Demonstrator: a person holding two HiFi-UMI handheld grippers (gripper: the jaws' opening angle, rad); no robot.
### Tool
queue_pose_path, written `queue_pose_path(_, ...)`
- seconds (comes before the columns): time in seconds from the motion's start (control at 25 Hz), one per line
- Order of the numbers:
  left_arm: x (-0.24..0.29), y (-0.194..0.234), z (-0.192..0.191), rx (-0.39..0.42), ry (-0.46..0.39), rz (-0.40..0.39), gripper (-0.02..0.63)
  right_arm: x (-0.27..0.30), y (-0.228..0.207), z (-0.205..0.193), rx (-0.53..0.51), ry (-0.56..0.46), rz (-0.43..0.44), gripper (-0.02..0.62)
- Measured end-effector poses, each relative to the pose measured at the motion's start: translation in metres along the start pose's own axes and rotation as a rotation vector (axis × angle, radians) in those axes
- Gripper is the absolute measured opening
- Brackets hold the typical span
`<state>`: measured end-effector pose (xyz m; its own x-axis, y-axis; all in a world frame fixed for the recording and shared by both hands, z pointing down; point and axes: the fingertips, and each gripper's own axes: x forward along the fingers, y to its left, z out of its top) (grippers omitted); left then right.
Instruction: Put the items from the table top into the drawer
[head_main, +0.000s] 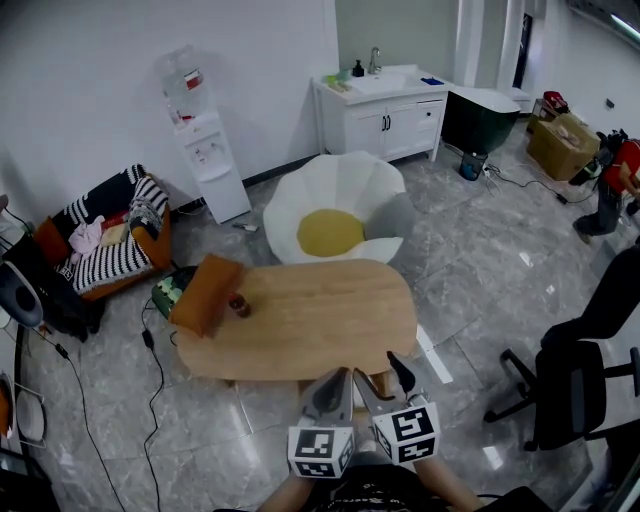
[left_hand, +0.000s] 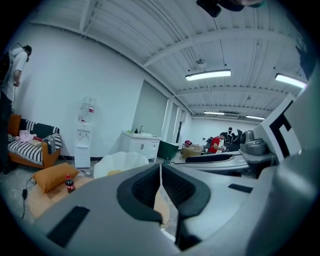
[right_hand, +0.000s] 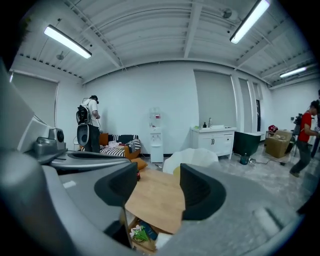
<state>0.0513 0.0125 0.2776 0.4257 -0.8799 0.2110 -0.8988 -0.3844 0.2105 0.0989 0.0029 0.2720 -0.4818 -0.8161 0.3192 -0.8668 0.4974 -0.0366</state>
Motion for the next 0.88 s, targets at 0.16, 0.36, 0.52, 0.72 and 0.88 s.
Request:
queue_pose_path(0.16, -0.002, -0.002, 0.006, 0.003, -0.019, 0.012, 0.021, -0.006, 0.000, 0.009, -0.016, -0.026, -0.003, 0.230)
queue_pose_path(0.36, -0.002, -0.007, 0.014, -0.002, -0.036, 0.015, 0.020, -0.009, 0.003, 0.016, -0.025, -0.043, 0.008, 0.198)
queue_pose_path(0.52, -0.003, -0.011, 0.018, -0.005, -0.045, 0.013, 0.021, -0.010, 0.006, 0.018, -0.034, -0.052, 0.016, 0.172)
queue_pose_path(0.72, -0.005, -0.012, 0.016, 0.003, -0.048, 0.013, 0.020, -0.011, 0.014, 0.020, -0.028, -0.062, 0.045, 0.130)
queue_pose_path(0.88, -0.006, -0.007, 0.017, 0.000, -0.048, 0.016, 0.021, -0.007, 0.021, 0.020, -0.029, -0.067, 0.063, 0.093)
